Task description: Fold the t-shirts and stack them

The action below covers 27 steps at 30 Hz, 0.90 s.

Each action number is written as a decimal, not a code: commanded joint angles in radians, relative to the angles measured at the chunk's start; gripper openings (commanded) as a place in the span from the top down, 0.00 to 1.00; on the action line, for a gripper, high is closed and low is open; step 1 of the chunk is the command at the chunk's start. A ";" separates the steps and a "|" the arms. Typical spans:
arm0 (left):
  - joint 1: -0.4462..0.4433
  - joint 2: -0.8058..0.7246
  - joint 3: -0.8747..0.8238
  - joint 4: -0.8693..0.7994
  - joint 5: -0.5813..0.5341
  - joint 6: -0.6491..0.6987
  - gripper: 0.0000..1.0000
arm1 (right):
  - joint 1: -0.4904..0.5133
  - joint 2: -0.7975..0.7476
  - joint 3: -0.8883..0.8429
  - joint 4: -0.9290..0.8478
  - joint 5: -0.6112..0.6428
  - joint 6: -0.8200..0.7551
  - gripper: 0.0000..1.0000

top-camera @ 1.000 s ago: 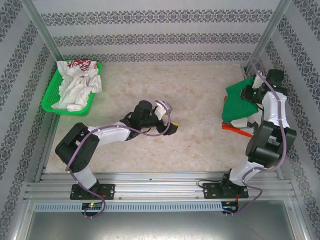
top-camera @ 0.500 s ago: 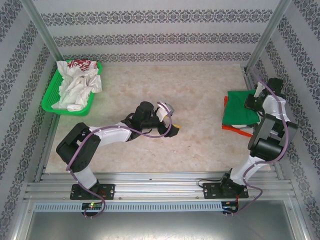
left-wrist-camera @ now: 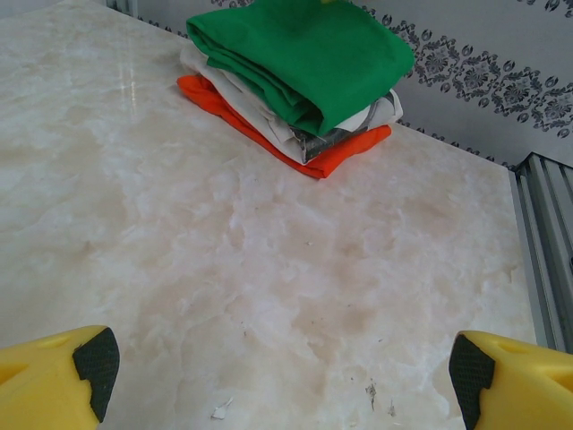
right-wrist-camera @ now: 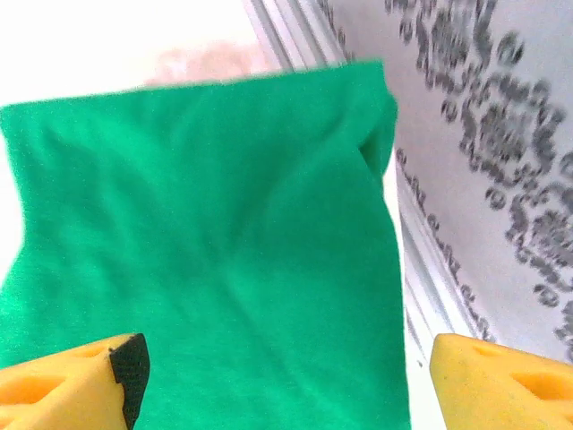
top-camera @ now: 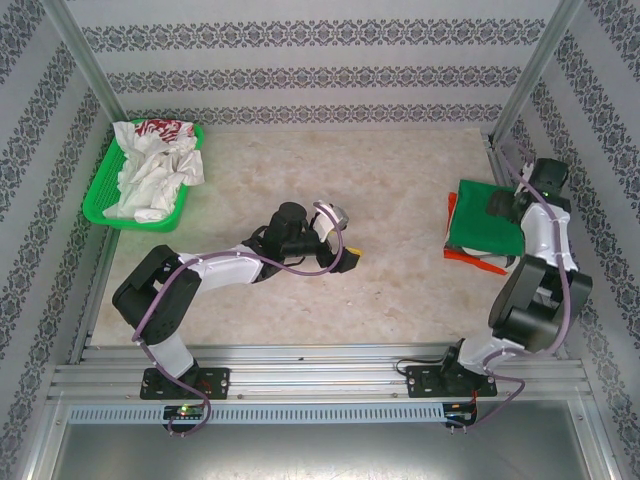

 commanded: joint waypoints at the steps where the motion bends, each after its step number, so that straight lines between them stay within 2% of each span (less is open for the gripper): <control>1: -0.010 0.021 0.001 0.062 0.026 -0.021 0.04 | 0.067 0.004 -0.042 0.102 0.082 0.007 0.19; 4: -0.010 0.025 0.002 0.069 0.030 -0.028 0.04 | 0.086 0.078 -0.019 0.087 0.065 0.012 0.16; 7: -0.010 0.018 -0.003 0.072 0.025 -0.030 0.04 | 0.081 0.147 -0.007 0.089 0.063 -0.010 0.03; 11: -0.010 0.015 -0.014 0.078 0.012 -0.041 0.04 | 0.067 0.234 0.028 0.038 0.053 -0.036 0.02; 16: -0.010 0.012 -0.022 0.105 0.009 -0.056 0.04 | 0.070 0.250 0.041 0.017 0.039 -0.040 0.02; 20: -0.008 -0.001 -0.027 0.099 0.001 -0.043 0.04 | 0.070 0.197 0.017 0.037 -0.007 -0.034 0.02; 27: 0.036 -0.046 -0.069 0.096 -0.029 -0.053 0.04 | 0.090 -0.027 -0.095 0.136 -0.121 0.012 0.02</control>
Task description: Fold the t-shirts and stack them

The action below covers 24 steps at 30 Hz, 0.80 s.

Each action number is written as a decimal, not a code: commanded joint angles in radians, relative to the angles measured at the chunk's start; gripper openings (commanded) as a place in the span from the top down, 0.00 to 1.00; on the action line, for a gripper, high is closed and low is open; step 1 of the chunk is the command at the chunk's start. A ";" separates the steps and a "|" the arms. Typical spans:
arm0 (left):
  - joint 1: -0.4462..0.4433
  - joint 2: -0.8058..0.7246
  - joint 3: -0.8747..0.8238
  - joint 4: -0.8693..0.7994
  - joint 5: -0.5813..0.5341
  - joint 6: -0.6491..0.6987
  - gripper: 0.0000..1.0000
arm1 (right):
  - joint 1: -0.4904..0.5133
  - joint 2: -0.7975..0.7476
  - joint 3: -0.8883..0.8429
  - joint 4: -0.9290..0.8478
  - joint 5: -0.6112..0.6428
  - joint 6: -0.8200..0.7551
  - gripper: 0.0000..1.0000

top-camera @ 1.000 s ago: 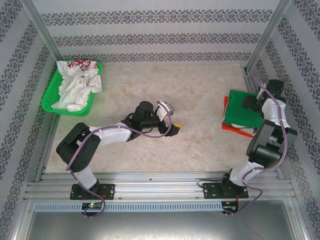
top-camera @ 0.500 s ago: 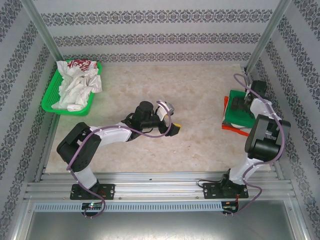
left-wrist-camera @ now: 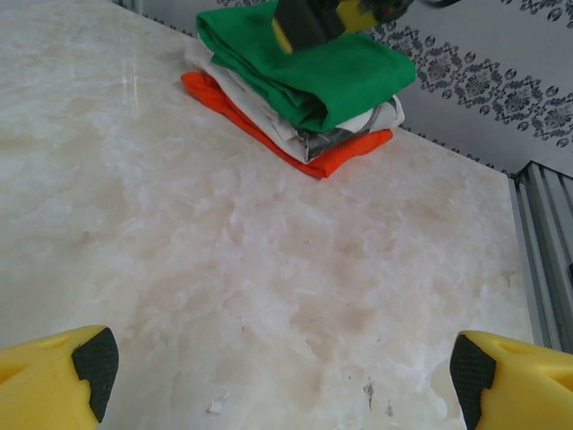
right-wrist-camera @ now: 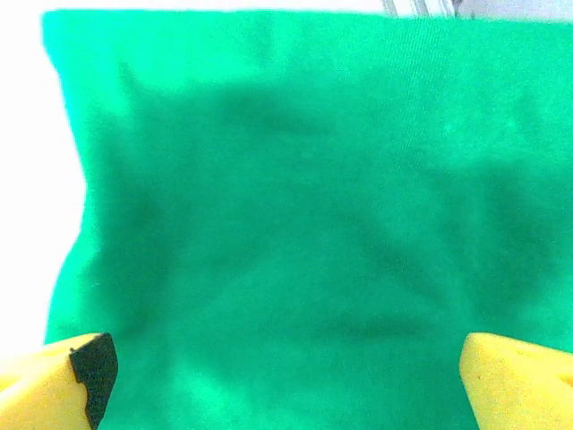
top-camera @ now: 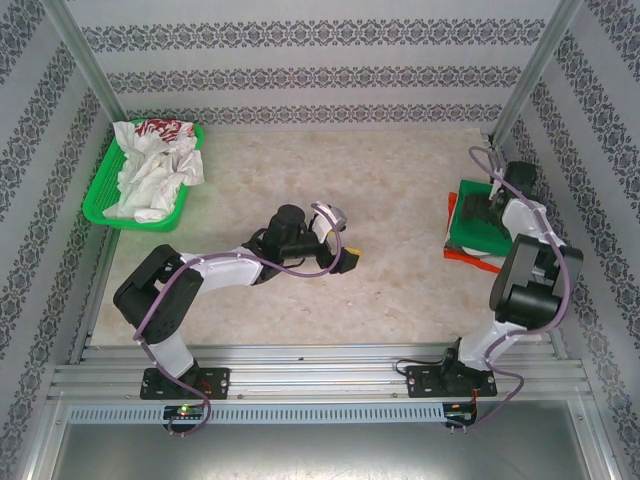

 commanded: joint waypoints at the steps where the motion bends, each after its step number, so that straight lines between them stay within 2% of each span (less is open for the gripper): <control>1: 0.039 -0.068 -0.039 0.036 -0.056 -0.016 0.04 | 0.020 -0.145 -0.070 0.090 -0.094 0.049 0.02; 5: 0.099 -0.168 -0.110 0.012 -0.183 -0.004 0.02 | 0.069 -0.292 -0.219 0.239 -0.154 0.111 0.02; 9: 0.152 -0.308 -0.175 -0.109 -0.379 0.038 0.00 | 0.176 -0.398 -0.385 0.395 -0.090 0.143 0.02; 11: 0.167 -0.389 -0.231 -0.140 -0.553 0.058 0.00 | 0.240 -0.415 -0.465 0.473 -0.029 0.144 0.02; 13: 0.192 -0.472 -0.292 -0.155 -0.663 0.079 0.00 | 0.283 -0.413 -0.536 0.563 0.029 0.161 0.02; 17: 0.261 -0.626 -0.384 -0.216 -0.868 0.108 0.00 | 0.356 -0.356 -0.676 0.860 0.095 0.133 0.02; 20: 0.329 -0.695 -0.461 -0.185 -0.950 0.144 0.00 | 0.386 -0.294 -0.713 0.993 0.119 0.148 0.02; 24: 0.443 -0.703 -0.565 -0.075 -0.928 0.123 0.00 | 0.451 -0.261 -0.695 1.001 0.182 0.078 0.02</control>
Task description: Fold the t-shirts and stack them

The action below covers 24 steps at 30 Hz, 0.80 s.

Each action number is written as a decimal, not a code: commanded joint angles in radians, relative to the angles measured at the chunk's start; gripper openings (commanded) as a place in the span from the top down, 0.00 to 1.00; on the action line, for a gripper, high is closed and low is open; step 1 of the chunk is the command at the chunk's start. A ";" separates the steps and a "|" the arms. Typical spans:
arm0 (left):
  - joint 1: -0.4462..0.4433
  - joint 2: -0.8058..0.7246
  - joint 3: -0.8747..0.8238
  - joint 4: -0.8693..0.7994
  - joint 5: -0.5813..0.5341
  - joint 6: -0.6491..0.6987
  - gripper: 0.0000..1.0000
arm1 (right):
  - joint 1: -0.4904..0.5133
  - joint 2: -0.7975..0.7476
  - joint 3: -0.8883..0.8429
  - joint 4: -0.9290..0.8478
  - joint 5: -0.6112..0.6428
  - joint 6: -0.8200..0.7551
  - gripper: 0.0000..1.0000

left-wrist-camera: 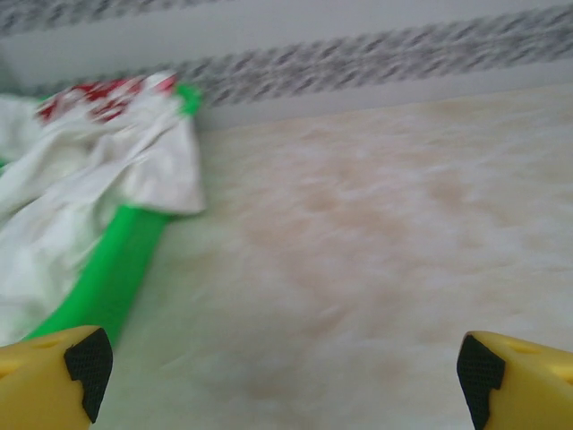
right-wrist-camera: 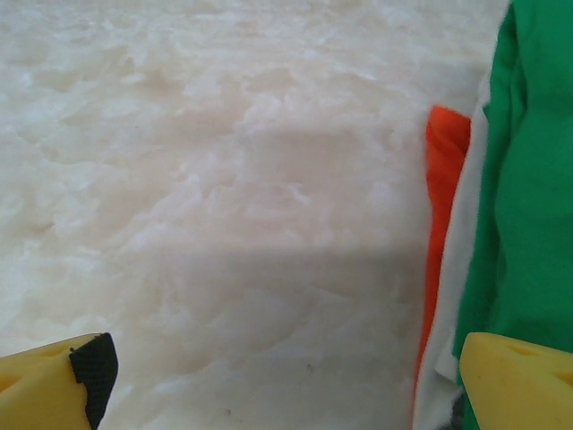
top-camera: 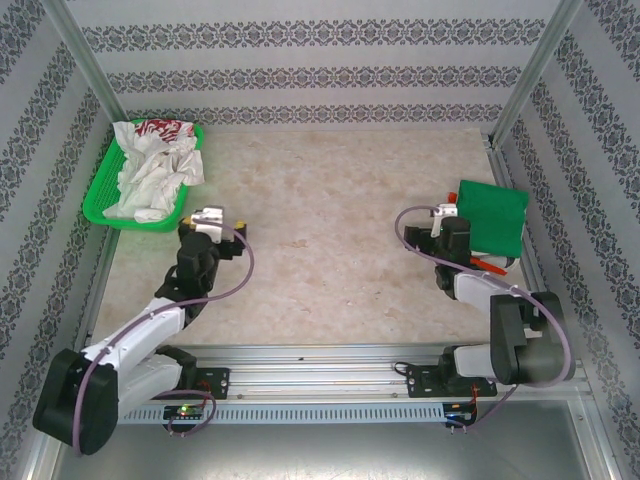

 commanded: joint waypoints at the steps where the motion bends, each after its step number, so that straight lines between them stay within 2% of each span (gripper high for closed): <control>1: 0.081 0.013 -0.081 0.103 -0.033 0.012 0.00 | 0.041 0.007 0.005 0.156 0.075 -0.050 0.02; 3: 0.137 0.058 -0.122 0.199 0.034 -0.006 0.00 | 0.042 0.009 -0.016 0.211 0.081 -0.071 0.02; 7: 0.245 0.202 -0.139 0.379 0.199 -0.048 0.00 | 0.025 0.108 -0.120 0.497 0.074 -0.070 0.02; 10: 0.282 0.310 -0.127 0.511 0.253 -0.085 0.00 | 0.019 0.174 -0.140 0.599 0.075 -0.059 0.02; 16: 0.320 0.587 -0.034 0.627 0.330 -0.076 0.00 | 0.009 0.158 -0.099 0.492 0.050 -0.054 0.02; 17: 0.320 0.588 -0.030 0.622 0.347 -0.070 0.00 | 0.001 0.156 -0.098 0.468 0.045 -0.048 0.02; 19: 0.319 0.560 0.002 0.509 0.326 -0.074 0.00 | -0.016 0.161 -0.060 0.443 0.028 -0.031 0.02; 20: 0.317 0.580 -0.001 0.555 0.323 -0.070 0.00 | -0.030 0.158 -0.051 0.423 0.009 -0.022 0.02; 24: 0.315 0.579 -0.005 0.559 0.323 -0.071 0.00 | -0.041 0.159 -0.050 0.421 -0.008 -0.014 0.02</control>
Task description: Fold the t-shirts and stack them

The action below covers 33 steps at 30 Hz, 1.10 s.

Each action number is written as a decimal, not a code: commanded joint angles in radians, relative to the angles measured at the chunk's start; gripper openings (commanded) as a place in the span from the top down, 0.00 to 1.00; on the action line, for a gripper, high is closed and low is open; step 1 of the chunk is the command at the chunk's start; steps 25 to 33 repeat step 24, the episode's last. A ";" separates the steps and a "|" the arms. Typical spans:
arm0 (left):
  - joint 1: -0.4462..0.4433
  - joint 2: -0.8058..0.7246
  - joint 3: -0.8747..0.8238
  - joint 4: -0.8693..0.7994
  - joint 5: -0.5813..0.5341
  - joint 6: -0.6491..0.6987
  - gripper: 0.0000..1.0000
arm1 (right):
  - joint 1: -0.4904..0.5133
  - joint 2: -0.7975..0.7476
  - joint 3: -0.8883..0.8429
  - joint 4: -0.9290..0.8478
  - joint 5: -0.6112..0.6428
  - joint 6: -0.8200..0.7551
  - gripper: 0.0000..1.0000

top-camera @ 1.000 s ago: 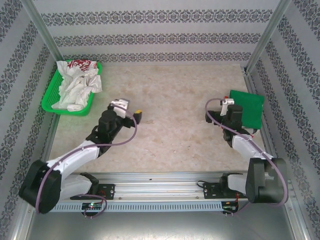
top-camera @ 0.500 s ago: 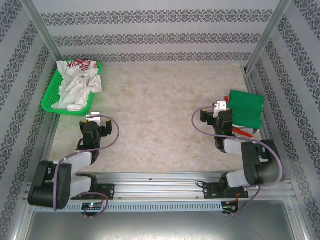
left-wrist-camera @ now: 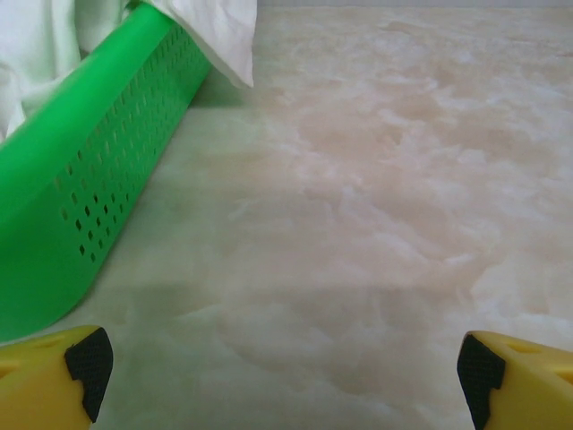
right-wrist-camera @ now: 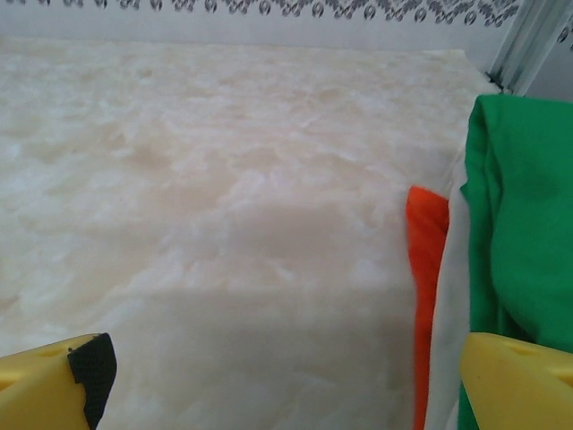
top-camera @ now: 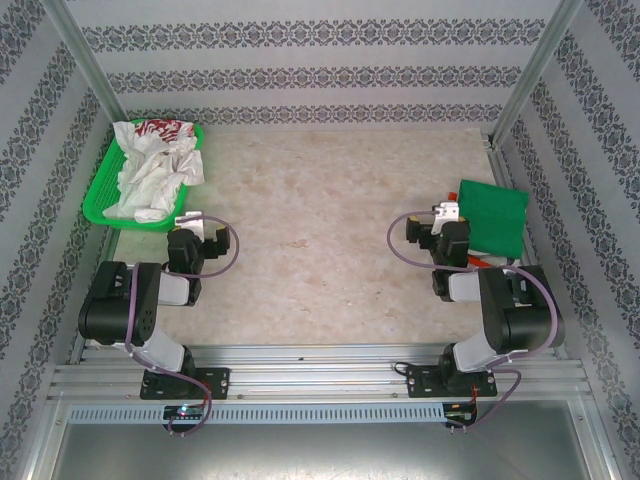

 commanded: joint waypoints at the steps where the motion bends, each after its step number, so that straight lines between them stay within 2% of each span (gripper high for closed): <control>1: 0.008 -0.002 0.008 0.059 0.024 -0.012 0.00 | -0.006 -0.010 0.015 -0.004 -0.032 0.025 0.02; 6: 0.008 0.001 0.020 0.041 0.052 -0.001 0.00 | -0.006 -0.010 0.014 -0.003 -0.032 0.026 0.02; 11: 0.008 0.002 0.047 -0.013 0.136 0.033 0.00 | -0.006 -0.010 0.014 -0.003 -0.032 0.025 0.02; 33: 0.008 0.002 0.047 -0.013 0.136 0.034 0.00 | -0.005 -0.010 0.016 -0.004 -0.032 0.025 0.02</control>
